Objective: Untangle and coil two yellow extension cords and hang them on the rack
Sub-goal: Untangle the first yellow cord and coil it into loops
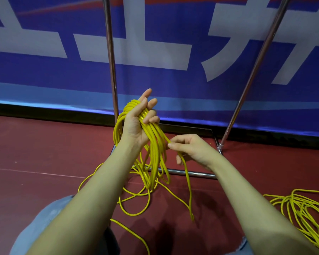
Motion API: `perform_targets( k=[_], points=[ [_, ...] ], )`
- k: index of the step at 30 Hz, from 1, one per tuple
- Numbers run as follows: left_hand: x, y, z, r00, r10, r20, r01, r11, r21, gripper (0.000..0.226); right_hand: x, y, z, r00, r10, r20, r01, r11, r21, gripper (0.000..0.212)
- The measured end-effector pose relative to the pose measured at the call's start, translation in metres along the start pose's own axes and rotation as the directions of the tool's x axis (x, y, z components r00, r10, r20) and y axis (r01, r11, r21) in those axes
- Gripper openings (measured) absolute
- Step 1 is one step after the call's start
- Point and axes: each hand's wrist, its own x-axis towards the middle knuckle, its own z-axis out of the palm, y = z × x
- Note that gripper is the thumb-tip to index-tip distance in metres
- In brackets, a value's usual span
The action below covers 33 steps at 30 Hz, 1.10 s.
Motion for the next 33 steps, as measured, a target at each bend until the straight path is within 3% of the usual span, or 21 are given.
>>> perform_targets(
  k=[2, 5, 7, 9, 13, 17, 21, 26, 33],
  points=[
    [0.001, 0.001, -0.003, 1.0, 0.001, -0.025, -0.002, 1.0, -0.016, 0.021, -0.002, 0.005, -0.007, 0.998, 0.053, -0.018, -0.054, 0.998, -0.035, 0.009],
    [0.002, 0.002, -0.005, 0.997, -0.013, -0.072, 0.012, 1.0, -0.01, 0.023, -0.003, 0.016, -0.012, 0.98, 0.146, -0.136, -0.161, 0.98, -0.114, 0.031],
    [0.003, 0.001, -0.005, 0.995, -0.026, -0.096, 0.029, 0.999, 0.03, 0.027, -0.001, 0.021, -0.014, 0.95, 0.137, -0.28, -0.145, 0.989, -0.008, 0.037],
    [0.003, 0.0, -0.005, 0.994, -0.037, -0.1, 0.045, 0.995, 0.086, 0.031, 0.002, 0.021, -0.018, 0.924, 0.147, -0.353, -0.064, 0.969, 0.237, 0.031],
    [0.002, -0.002, -0.007, 0.996, -0.073, -0.045, 0.081, 0.972, 0.222, 0.044, 0.004, 0.0, -0.03, 0.893, 0.235, -0.384, 0.077, 0.76, 0.645, 0.018],
    [-0.002, -0.013, -0.011, 0.984, -0.179, -0.005, 0.164, 0.891, 0.424, 0.041, 0.001, -0.027, -0.034, 0.899, 0.267, -0.347, 0.191, 0.474, 0.859, 0.016],
    [-0.007, -0.03, -0.017, 0.958, -0.287, 0.009, 0.206, 0.71, 0.673, 0.03, -0.002, -0.039, -0.029, 0.916, 0.274, -0.294, 0.207, 0.304, 0.93, 0.024],
    [-0.01, -0.042, -0.019, 0.872, -0.481, 0.09, 0.214, 0.542, 0.813, 0.024, -0.004, -0.045, -0.028, 0.923, 0.278, -0.267, 0.199, 0.25, 0.948, 0.05],
    [-0.012, -0.053, -0.019, 0.818, -0.518, 0.25, 0.08, 0.533, 0.843, 0.016, -0.005, -0.049, -0.032, 0.898, 0.278, -0.341, 0.3, 0.181, 0.937, 0.055]
  ],
)
